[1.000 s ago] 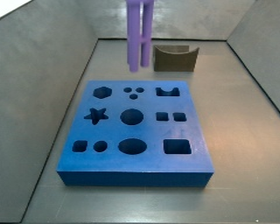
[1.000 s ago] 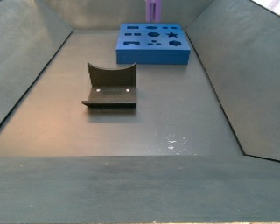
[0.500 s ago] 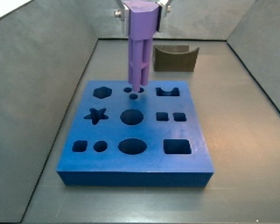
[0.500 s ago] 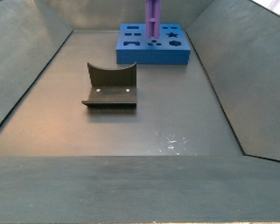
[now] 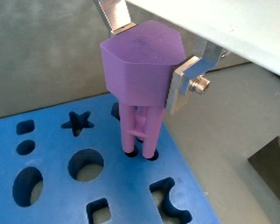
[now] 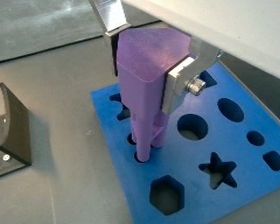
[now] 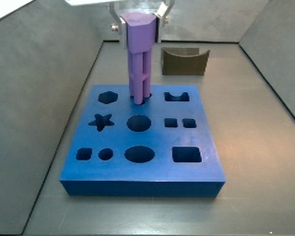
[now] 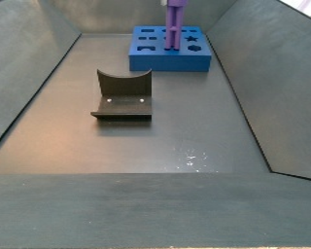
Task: Pick up the 3 prong object. Move up. Move to above the board. Insert the 3 prong object.
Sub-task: Insert the 3 prong object.
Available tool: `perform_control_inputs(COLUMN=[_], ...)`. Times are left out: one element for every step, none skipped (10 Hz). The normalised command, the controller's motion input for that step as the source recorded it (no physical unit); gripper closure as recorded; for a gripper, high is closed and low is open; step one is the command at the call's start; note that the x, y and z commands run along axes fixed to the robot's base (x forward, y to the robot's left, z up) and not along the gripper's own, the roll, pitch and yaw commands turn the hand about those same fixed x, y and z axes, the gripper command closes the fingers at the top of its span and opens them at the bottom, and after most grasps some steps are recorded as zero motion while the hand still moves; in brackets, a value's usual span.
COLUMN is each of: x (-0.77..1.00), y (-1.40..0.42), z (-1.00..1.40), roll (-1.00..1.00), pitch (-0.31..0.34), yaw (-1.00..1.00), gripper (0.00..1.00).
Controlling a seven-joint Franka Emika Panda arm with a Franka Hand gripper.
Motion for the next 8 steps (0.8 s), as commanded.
perform_control_inputs(x=[0.00, -0.07, -0.15, -0.16, -0.09, 0.00, 0.07, 0.09], y=[0.00, 0.00, 0.00, 0.00, 0.00, 0.00, 0.01, 0.04], z=[-0.25, -0.25, -0.29, -0.26, -0.19, -0.21, -0.19, -0.17], roll=[0.00, 0.01, 0.10, 0.10, 0.02, 0.00, 0.00, 0.00], pitch=[-0.200, -0.096, -0.019, 0.000, 0.000, -0.011, 0.000, 0.000], yaw=[0.21, 0.28, 0.41, 0.39, 0.23, 0.07, 0.00, 0.00], gripper=[1.00, 1.00, 1.00, 1.00, 1.00, 1.00, 1.00, 1.00])
